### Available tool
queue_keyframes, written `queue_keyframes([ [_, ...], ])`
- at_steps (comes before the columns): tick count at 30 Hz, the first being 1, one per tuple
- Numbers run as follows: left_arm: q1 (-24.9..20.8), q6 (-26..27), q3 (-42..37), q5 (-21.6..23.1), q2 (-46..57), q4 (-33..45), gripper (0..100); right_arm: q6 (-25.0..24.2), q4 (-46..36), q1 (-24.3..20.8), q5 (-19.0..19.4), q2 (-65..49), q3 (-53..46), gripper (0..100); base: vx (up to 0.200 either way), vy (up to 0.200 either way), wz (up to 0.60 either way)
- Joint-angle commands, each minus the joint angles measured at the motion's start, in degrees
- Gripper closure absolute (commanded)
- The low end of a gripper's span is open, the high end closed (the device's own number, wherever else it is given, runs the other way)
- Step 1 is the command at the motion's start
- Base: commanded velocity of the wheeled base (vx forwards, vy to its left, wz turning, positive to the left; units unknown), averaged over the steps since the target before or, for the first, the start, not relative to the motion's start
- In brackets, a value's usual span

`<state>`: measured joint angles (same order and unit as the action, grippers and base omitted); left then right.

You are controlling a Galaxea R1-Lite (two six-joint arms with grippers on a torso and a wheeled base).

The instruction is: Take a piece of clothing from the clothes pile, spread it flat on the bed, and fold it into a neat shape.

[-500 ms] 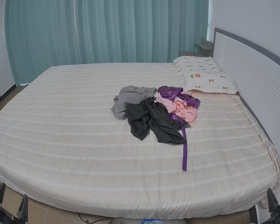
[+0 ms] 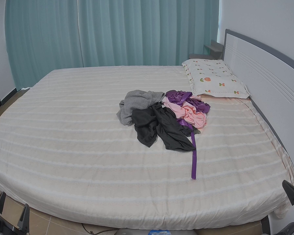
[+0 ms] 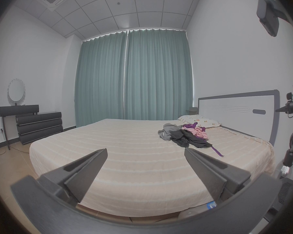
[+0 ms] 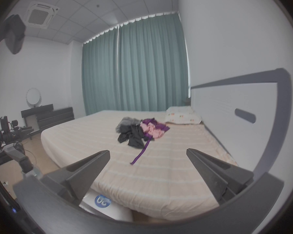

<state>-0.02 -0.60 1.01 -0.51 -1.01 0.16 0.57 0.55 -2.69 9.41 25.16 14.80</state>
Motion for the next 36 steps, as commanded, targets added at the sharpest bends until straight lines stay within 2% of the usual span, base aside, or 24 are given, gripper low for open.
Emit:
queue_keyframes([
  [1,0.0,0.0,-1.0,0.0,0.7,0.0,0,-1.2,6.3,-6.3,4.8,40.1,7.3,0,0.0,0.0,0.0],
  [3,0.0,0.0,-1.0,0.0,0.7,0.0,0,-3.6,10.8,-7.6,4.7,47.4,9.3,0,0.0,0.0,0.0],
  [6,0.0,0.0,-1.0,0.0,0.7,0.0,0,-11.9,21.3,-10.9,4.1,64.1,14.6,0,0.0,0.0,0.0],
  [8,0.0,0.0,-1.0,0.0,0.7,0.0,0,-15.3,25.6,-12.2,3.0,71.7,18.0,0,0.0,0.0,0.0],
  [11,0.0,0.0,-1.0,0.0,0.7,0.0,0,-20.3,31.7,-14.5,-2.3,86.7,27.1,0,0.0,0.0,0.0],
  [12,0.0,0.0,-1.0,0.0,0.7,0.0,0,-20.7,31.9,-14.8,-2.8,87.9,28.1,0,0.0,0.0,0.0],
  [14,0.0,0.0,-1.0,0.0,0.7,0.0,0,-24.1,31.7,-15.9,-6.2,96.1,37.4,0,0.0,0.0,0.0],
  [17,0.0,0.0,-1.0,0.0,0.7,0.0,0,-27.0,30.5,-17.0,-8.4,105.4,48.8,0,0.0,0.0,0.0],
  [21,0.0,0.0,-1.0,0.0,0.7,0.0,0,-29.7,22.1,-17.4,-10.6,112.7,61.6,0,0.0,0.0,0.0],
  [25,0.0,0.0,-1.0,0.0,0.7,0.0,0,-34.2,15.4,-17.9,-10.6,116.4,71.0,0,0.0,0.0,0.0],
  [29,0.0,0.0,-1.0,0.0,0.7,0.0,0,-36.5,13.1,-17.9,-10.6,119.2,74.6,0,0.0,0.0,0.0],
  [36,0.0,0.0,-1.0,0.0,0.7,0.0,0,-40.5,13.1,-17.9,-10.1,122.5,75.4,0,0.0,0.0,0.0],
])
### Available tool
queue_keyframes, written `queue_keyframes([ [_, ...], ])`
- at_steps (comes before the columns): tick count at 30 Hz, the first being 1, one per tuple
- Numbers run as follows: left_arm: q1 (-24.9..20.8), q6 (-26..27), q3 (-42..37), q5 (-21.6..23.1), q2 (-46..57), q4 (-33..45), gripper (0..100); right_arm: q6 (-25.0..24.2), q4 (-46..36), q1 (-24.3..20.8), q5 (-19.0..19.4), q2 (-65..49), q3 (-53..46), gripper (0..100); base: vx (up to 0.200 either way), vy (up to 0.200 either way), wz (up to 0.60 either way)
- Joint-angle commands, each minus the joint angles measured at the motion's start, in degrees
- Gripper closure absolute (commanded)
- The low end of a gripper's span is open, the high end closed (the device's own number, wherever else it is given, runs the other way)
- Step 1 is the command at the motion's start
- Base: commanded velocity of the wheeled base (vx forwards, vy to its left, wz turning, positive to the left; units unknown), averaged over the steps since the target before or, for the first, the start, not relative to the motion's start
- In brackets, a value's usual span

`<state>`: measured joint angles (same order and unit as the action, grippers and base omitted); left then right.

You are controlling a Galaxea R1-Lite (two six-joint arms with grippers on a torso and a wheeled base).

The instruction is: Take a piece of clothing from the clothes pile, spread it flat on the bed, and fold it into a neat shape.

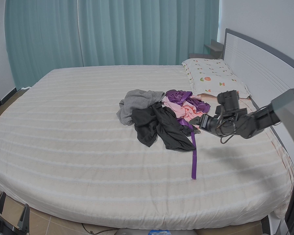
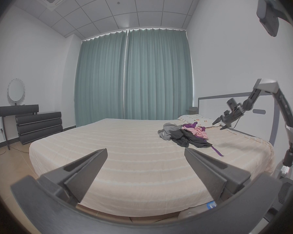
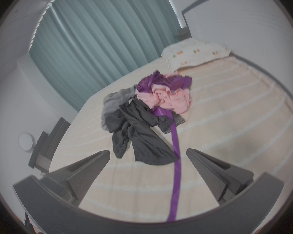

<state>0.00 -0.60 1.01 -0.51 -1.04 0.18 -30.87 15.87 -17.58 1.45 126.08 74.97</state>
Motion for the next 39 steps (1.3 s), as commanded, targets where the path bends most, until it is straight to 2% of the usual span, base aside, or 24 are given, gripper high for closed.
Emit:
queue_keyframes([
  [1,0.0,0.0,-1.0,0.0,0.8,0.0,0,-9.2,-2.2,-3.1,-2.2,22.1,15.2,0,0.0,0.0,0.0],
  [9,0.0,0.0,-1.0,0.0,0.8,0.0,0,-12.6,-2.3,-3.8,-2.5,23.9,18.0,0,0.0,0.0,0.0],
  [22,0.0,0.0,-1.0,0.0,0.8,0.0,0,-13.4,-3.6,-4.4,-3.4,26.8,23.2,0,0.0,0.0,0.0],
  [25,0.0,0.0,-1.0,0.0,0.8,0.0,0,-13.9,-3.7,-4.4,-5.7,27.6,25.4,0,0.0,0.0,0.0],
  [30,0.0,0.0,-1.0,0.0,0.8,0.0,0,-13.7,-4.4,-4.7,-6.8,30.0,29.3,0,0.0,0.0,0.0],
  [31,0.0,0.0,-1.0,0.0,0.8,0.0,0,-13.7,-4.6,-4.8,-6.8,30.1,29.4,100,0.0,0.0,0.0],
  [34,0.0,0.0,-1.0,0.0,0.8,0.0,0,-13.6,-8.4,-5.2,-7.9,30.9,32.2,100,0.0,0.0,0.0],
  [39,0.0,0.0,-1.0,0.0,0.8,0.0,0,-12.6,-10.0,-5.4,-8.1,31.0,33.1,100,0.0,0.0,0.0],
])
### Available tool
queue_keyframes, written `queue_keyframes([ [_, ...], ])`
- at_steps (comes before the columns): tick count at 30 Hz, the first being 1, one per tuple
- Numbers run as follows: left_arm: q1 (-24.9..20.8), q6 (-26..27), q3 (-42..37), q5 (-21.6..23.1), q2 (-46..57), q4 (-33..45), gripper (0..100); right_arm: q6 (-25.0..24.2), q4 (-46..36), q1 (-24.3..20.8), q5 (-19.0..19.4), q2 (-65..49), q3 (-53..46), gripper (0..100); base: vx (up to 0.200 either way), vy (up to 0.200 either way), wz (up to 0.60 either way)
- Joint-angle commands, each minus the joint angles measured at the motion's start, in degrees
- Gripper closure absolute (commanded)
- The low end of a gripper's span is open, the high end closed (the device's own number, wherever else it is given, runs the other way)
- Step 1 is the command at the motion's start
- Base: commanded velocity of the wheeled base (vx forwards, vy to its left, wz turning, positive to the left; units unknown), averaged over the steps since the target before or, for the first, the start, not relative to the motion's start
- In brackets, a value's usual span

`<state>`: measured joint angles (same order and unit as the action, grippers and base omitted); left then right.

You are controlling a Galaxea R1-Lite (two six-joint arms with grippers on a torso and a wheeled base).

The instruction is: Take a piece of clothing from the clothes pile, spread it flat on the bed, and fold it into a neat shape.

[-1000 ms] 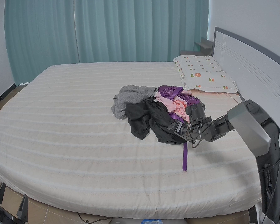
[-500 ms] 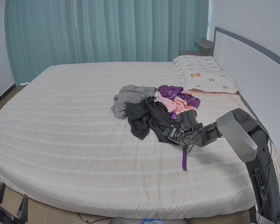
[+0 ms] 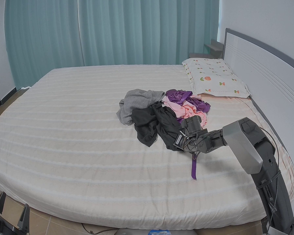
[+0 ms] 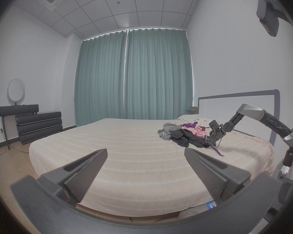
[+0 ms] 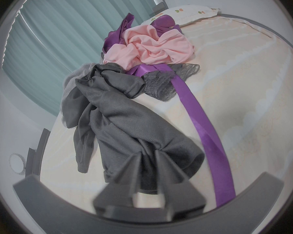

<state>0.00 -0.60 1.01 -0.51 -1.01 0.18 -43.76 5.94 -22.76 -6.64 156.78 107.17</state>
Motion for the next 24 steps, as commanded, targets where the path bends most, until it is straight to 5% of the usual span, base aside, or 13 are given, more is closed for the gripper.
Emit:
queue_keyframes([
  [1,0.0,0.0,-1.0,0.0,0.7,0.0,0,0.3,0.0,-0.3,0.0,0.3,0.9,100,0.0,0.0,0.0],
  [10,0.0,0.0,-1.0,0.0,0.7,0.0,0,-3.3,0.0,0.3,0.1,-6.5,-1.0,100,0.0,0.0,0.0],
  [15,0.0,0.0,-1.0,0.0,0.7,0.0,0,-6.2,3.3,-0.5,3.3,-18.0,-16.0,100,0.0,0.0,0.0],
  [20,0.0,0.0,-1.0,0.0,0.7,0.0,0,-6.2,21.7,-1.4,11.5,-31.0,-38.3,100,0.0,0.0,0.0],
  [24,0.0,0.0,-1.0,0.0,0.7,0.0,0,-5.8,37.2,-4.0,12.2,-38.5,-51.7,100,0.0,0.0,0.0],
])
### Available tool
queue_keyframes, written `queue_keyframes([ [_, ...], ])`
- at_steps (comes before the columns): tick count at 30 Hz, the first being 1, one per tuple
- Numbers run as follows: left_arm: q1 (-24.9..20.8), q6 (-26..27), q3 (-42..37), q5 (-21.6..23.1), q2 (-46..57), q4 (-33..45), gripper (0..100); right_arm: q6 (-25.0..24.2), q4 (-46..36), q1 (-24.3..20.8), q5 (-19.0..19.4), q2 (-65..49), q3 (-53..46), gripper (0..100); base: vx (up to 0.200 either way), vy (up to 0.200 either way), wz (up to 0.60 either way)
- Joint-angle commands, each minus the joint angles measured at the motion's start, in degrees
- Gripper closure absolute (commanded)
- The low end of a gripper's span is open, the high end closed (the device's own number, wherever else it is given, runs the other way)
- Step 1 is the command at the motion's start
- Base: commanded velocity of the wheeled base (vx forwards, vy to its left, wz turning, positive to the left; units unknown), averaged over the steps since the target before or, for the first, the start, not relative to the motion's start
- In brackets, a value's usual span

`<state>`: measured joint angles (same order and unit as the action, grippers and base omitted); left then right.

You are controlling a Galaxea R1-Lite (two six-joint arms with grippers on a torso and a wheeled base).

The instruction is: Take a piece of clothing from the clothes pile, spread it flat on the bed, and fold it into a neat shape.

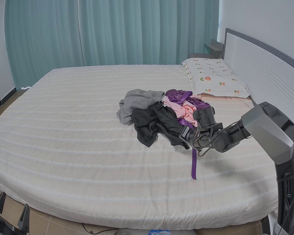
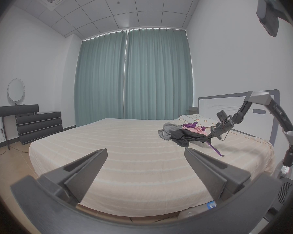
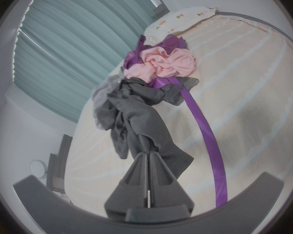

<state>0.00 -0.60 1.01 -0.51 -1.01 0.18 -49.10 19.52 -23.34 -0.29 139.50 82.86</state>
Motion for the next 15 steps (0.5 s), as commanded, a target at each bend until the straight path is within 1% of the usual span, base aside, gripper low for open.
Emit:
queue_keyframes([
  [1,0.0,0.0,-1.0,0.0,0.7,0.0,0,-0.5,26.7,-4.0,5.8,-23.0,-29.7,100,0.0,0.0,0.0],
  [3,0.0,0.0,-1.0,0.0,0.7,0.0,0,0.1,33.0,-5.0,5.7,-26.6,-33.1,100,0.0,0.0,0.0],
  [5,0.0,0.0,-1.0,0.0,0.7,0.0,0,1.3,37.1,-5.7,5.7,-30.0,-34.9,100,0.0,0.0,0.0],
  [7,0.0,0.0,-1.0,0.0,0.7,0.0,0,3.0,39.1,-6.7,5.7,-33.9,-35.9,100,0.0,0.0,0.0],
  [11,0.0,0.0,-1.0,0.0,0.7,0.0,0,5.7,40.3,-9.5,5.7,-39.1,-35.8,100,0.0,0.0,0.0],
  [12,0.0,0.0,-1.0,0.0,0.7,0.0,0,7.1,40.9,-10.8,5.9,-41.5,-35.4,100,0.0,0.0,0.0],
  [15,0.0,0.0,-1.0,0.0,0.7,0.0,0,10.0,41.0,-13.2,6.1,-43.3,-35.1,100,0.0,0.0,0.0],
])
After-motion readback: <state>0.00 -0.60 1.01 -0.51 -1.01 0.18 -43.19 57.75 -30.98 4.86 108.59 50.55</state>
